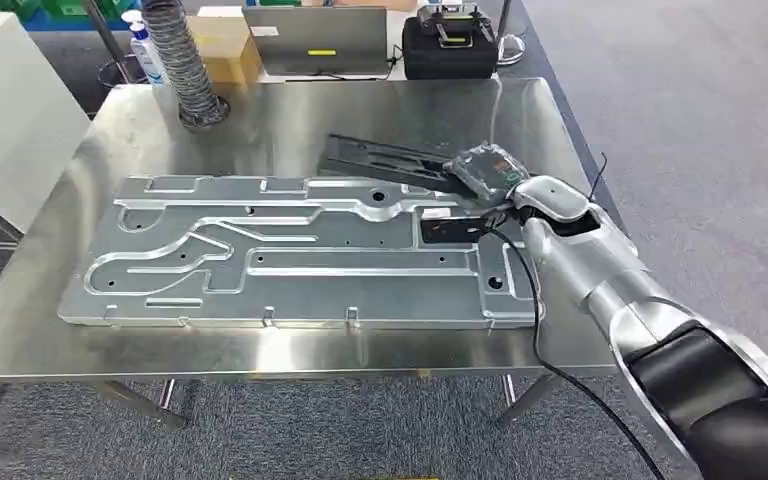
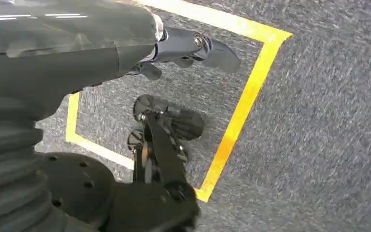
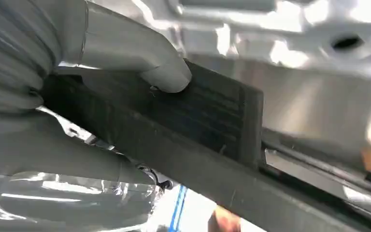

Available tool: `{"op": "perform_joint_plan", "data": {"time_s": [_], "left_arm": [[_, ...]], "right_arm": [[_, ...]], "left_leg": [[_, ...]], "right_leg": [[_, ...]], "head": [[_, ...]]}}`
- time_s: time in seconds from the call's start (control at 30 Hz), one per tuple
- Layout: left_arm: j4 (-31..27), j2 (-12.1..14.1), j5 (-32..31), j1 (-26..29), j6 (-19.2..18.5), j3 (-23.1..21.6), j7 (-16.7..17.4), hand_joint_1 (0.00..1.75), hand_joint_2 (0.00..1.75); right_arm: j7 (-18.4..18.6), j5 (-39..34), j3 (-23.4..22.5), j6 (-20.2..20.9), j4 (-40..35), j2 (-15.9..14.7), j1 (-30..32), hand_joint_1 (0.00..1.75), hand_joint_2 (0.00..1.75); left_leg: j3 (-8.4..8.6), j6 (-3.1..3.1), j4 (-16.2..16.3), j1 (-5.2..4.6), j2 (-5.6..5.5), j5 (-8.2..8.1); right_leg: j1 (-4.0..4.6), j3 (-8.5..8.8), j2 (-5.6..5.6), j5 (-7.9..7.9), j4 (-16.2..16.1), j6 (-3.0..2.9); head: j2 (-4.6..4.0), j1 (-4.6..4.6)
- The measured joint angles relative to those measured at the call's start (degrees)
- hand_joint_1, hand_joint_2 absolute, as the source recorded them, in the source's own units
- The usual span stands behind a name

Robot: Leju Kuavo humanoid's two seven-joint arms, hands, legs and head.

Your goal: Take the parts from the cabinet and place them on the table.

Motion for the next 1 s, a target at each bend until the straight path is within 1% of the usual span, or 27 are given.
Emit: {"op": "perform_joint_plan", "data": {"time_s": [0.03, 0.07, 0.13, 0.17, 0.2, 0.27, 0.3, 0.33, 0.37, 0.4, 0.43, 0.47, 0.5, 0.53, 0.57, 0.6, 0.63, 0.67, 0.7, 0.73, 0.8, 0.83, 0.87, 0.9, 0.93, 0.97, 1.0], "left_arm": [[0.0, 0.0, 0.0, 0.0, 0.0, 0.0, 0.0, 0.00, 1.75], [0.0, -0.1, 0.0, 0.0, 0.0, -0.1, 0.0, 0.00, 1.75], [0.0, -0.1, -0.2, -0.1, 0.0, -0.3, 0.0, 0.00, 1.75], [0.0, -0.1, -0.3, -0.3, 0.0, -0.4, 0.0, 0.00, 1.75], [0.0, -0.2, -0.5, -0.3, 0.1, -0.5, -0.1, 0.00, 1.75], [0.0, -0.2, -1.0, -0.4, 0.3, -1.0, -0.4, 0.00, 1.75], [0.0, -0.2, -1.2, -0.6, 0.4, -1.2, -0.6, 0.00, 1.75], [0.0, -0.4, -1.3, -0.7, 0.5, -1.3, -0.9, 0.00, 1.75], [0.0, -0.5, -1.4, -1.0, 0.7, -1.5, -1.3, 0.00, 1.75], [0.0, -0.5, -1.4, -1.4, 0.8, -1.6, -1.6, 0.00, 1.75], [0.0, -0.5, -1.4, -1.8, 0.9, -1.8, -1.9, 0.00, 1.75], [0.0, -0.6, -1.4, -1.9, 1.0, -2.0, -2.4, 0.00, 1.75], [0.0, -0.6, -1.4, -2.0, 1.1, -2.1, -2.8, 0.00, 1.75], [0.0, -0.6, -1.5, -1.9, 1.3, -2.3, -3.3, 0.00, 1.75], [0.0, -0.7, -1.7, -1.9, 1.3, -2.6, -3.6, 0.00, 1.75], [0.0, -0.9, -1.9, -1.8, 1.4, -2.7, -3.9, 0.00, 1.75], [0.0, -1.0, -1.9, -1.8, 1.4, -2.8, -4.2, 0.00, 1.75], [0.0, -1.2, -1.9, -1.8, 1.5, -2.8, -4.3, 0.00, 1.75], [0.0, -1.2, -2.0, -1.8, 1.5, -2.8, -4.4, 0.00, 1.75], [0.0, -1.2, -2.0, -1.7, 1.5, -2.9, -4.5, 0.00, 1.75], [0.0, -1.4, -2.0, -1.5, 1.3, -3.0, -4.5, 0.00, 1.75], [0.0, -1.4, -2.1, -1.5, 1.3, -3.1, -4.5, 0.00, 1.75], [0.0, -1.4, -2.2, -1.6, 1.3, -3.3, -4.4, 0.00, 1.75], [0.0, -1.4, -2.5, -1.7, 1.2, -3.5, -4.3, 0.00, 1.75], [0.0, -1.5, -2.6, -1.7, 1.2, -3.7, -4.2, 0.00, 0.00], [0.1, -1.5, -2.9, -1.7, 1.1, -4.0, -4.2, 0.00, 0.00], [0.1, -1.6, -3.2, -1.6, 1.1, -4.2, -4.2, 0.00, 0.00]], "right_arm": [[0.9, -0.1, 0.5, 0.0, 0.8, -0.1, 0.0, 1.75, 1.75], [1.4, -0.2, 0.7, 0.1, 1.3, -0.1, 0.0, 1.75, 1.75], [2.1, -0.2, 1.2, 0.1, 2.0, -0.1, -0.1, 1.75, 1.75], [2.5, -0.1, 1.5, 0.2, 2.3, -0.1, -0.3, 1.75, 1.75], [2.8, 0.1, 1.9, 0.3, 2.4, -0.1, -0.4, 1.75, 1.75], [2.8, 0.9, 2.7, 0.3, 2.8, -0.1, -0.3, 1.75, 1.75], [2.8, 1.1, 3.0, 0.2, 2.8, -0.1, -0.3, 1.75, 1.75], [2.6, 1.2, 3.2, 0.0, 2.8, -0.1, -0.3, 1.75, 1.75], [2.1, 1.4, 3.5, -0.3, 2.8, 0.3, -0.3, 1.75, 1.75], [1.5, 1.7, 3.8, -0.7, 2.9, 0.5, -0.2, 1.75, 1.75], [1.0, 1.7, 4.3, -1.1, 2.9, 0.7, 0.1, 1.75, 1.75], [0.4, 1.5, 5.0, -1.3, 2.9, 0.9, 0.7, 1.75, 1.75], [-0.1, 1.0, 5.8, -1.3, 2.8, 1.0, 1.3, 1.75, 1.75], [-0.6, 0.1, 6.9, -1.2, 2.7, 1.2, 1.8, 1.75, 1.75], [-1.0, -0.8, 7.9, -1.2, 2.5, 1.2, 2.3, 1.75, 1.75], [-1.1, -1.8, 9.2, -1.2, 1.9, 1.2, 2.5, 1.75, 1.75], [-1.2, -3.1, 10.5, -1.1, 1.4, 1.2, 2.6, 1.75, 1.75], [-1.3, -4.4, 11.6, -1.0, 1.2, 1.3, 2.5, 1.75, 1.75], [-1.3, -5.8, 13.1, -0.6, 0.8, 1.5, 2.5, 0.00, 0.00], [-1.3, -6.7, 14.3, -0.3, 0.4, 1.5, 2.6, 0.00, 0.00], [-1.2, -8.5, 16.9, 0.1, 0.1, 1.5, 3.2, 0.00, 0.00], [-1.1, -9.2, 18.1, 0.1, 0.0, 1.5, 3.5, 0.00, 0.00], [-1.0, -9.6, 18.8, 0.1, -0.1, 1.5, 3.5, 0.00, 0.00], [-1.0, -10.0, 19.5, 0.0, -0.1, 1.2, 3.6, 0.00, 0.00], [-0.8, -10.3, 20.0, -0.1, 0.0, 1.1, 3.7, 0.00, 0.00], [-0.8, -10.6, 20.2, -0.5, 0.0, 1.0, 3.8, 0.00, 0.00], [-0.8, -10.8, 20.3, -1.2, 0.2, 0.9, 3.8, 0.00, 0.00]], "left_leg": [[0.24, -0.04, -1.4, 0.01, 0.01, 1.59], [1.95, -0.05, -5.3, 0.08, 0.02, 4.16], [7.10, -0.02, -16.2, 0.33, -0.13, 9.44], [7.82, 0.26, -18.2, 0.06, -0.75, 9.08], [7.64, 1.02, -18.2, -0.16, -0.85, 9.17], [7.55, 1.74, -18.2, -0.54, -1.04, 9.08], [7.65, 2.17, -18.5, -0.30, -1.11, 9.16], [8.12, 2.52, -18.7, 0.17, -1.37, 9.27], [8.24, 2.86, -18.7, 0.30, -1.86, 9.26], [8.30, 3.08, -18.8, 0.24, -1.87, 9.14], [8.39, 3.22, -18.8, 0.22, -2.09, 9.05], [8.47, 3.36, -18.8, 0.20, -2.37, 8.95], [8.59, 3.39, -18.7, 0.21, -2.68, 8.85], [8.78, 3.38, -18.7, 0.21, -2.93, 8.70], [8.97, 3.29, -18.6, 0.21, -3.24, 8.55], [9.20, 3.18, -18.4, 0.20, -3.46, 8.32], [9.37, 2.98, -18.3, 0.17, -3.60, 8.12], [9.21, 2.80, -18.3, 0.00, -3.57, 7.99], [8.96, 2.52, -18.2, -0.21, -3.53, 7.96], [8.84, 2.22, -18.2, -0.18, -3.51, 8.06], [9.16, 1.63, -18.6, -0.17, -3.42, 8.05], [9.12, 1.38, -18.0, -0.09, -3.34, 7.55], [8.68, 0.91, -16.5, -0.35, -2.14, 6.36], [7.15, 0.55, -13.1, -0.34, -1.19, 4.15], [4.88, 0.22, -8.5, -0.19, -0.56, 1.74], [2.72, 0.00, -4.1, -0.11, -0.17, -0.13], [1.05, -0.20, -0.9, -0.06, -0.04, -1.03]], "right_leg": [[0.00, 0.27, -0.19, -0.24, 0.0, 0.14], [-0.05, 0.61, -0.32, -0.51, 0.0, 0.32], [-0.15, 1.25, -0.64, -1.29, 0.3, 0.77], [0.35, 1.20, -0.53, -1.75, 0.9, 1.27], [0.47, 1.12, -0.39, -1.79, 0.9, 1.51], [0.25, 1.19, -0.85, -1.87, 0.5, 1.95], [0.18, 1.28, -1.00, -2.06, 0.6, 2.29], [-0.11, 0.88, -0.58, -2.75, 1.0, 2.47], [-0.32, 0.04, 1.04, -4.04, 3.3, 2.45], [-0.49, -1.98, 2.34, -6.02, 7.6, 2.49], [-0.57, -4.55, 3.06, -7.95, 12.8, 2.60], [-0.63, -7.03, 3.32, -9.27, 17.4, 2.70], [-0.64, -8.50, 3.32, -9.26, 19.7, 2.74], [-0.65, -8.61, 3.32, -8.03, 19.1, 2.69], [-0.68, -7.48, 3.30, -5.52, 15.9, 2.53], [-0.65, -5.31, 3.25, -2.10, 10.5, 2.19], [-0.52, -3.17, 2.93, 0.71, 5.3, 1.74], [-0.05, -1.80, 1.83, 0.61, 3.1, 1.43], [0.39, -1.51, 1.68, 0.51, 1.8, 1.34], [0.39, -1.30, 1.70, -0.12, 1.3, 1.32], [0.46, -1.11, 1.91, -0.05, 1.0, 1.10], [-0.36, -0.54, 1.57, 0.35, 0.1, 0.69], [-0.26, -0.11, 1.12, 0.38, -0.3, 0.42], [-0.20, 0.03, 0.94, 0.36, -0.3, 0.17], [-0.10, 0.08, 0.80, 0.29, -0.3, 0.07], [-0.03, 0.11, 0.67, 0.26, -0.3, 0.04], [-0.03, 0.11, 0.61, 0.24, -0.3, 0.04]], "head": [[0.00, 0.00], [0.00, 0.00], [0.00, 0.00], [0.02, 0.02], [0.00, 0.00], [0.00, 0.00], [0.00, 0.00], [0.00, 0.00], [0.02, 0.00], [0.02, 0.02], [0.00, 0.02], [0.00, 0.02], [0.00, 0.02], [0.02, 0.02], [0.00, 0.02], [0.00, 0.02], [0.02, 0.02], [0.02, 0.02], [0.00, 0.00], [0.02, 0.02], [0.00, 0.02], [0.02, 0.00], [0.00, 0.02], [0.00, 0.00], [0.00, 0.00], [0.00, 0.00], [0.02, 0.00]]}}
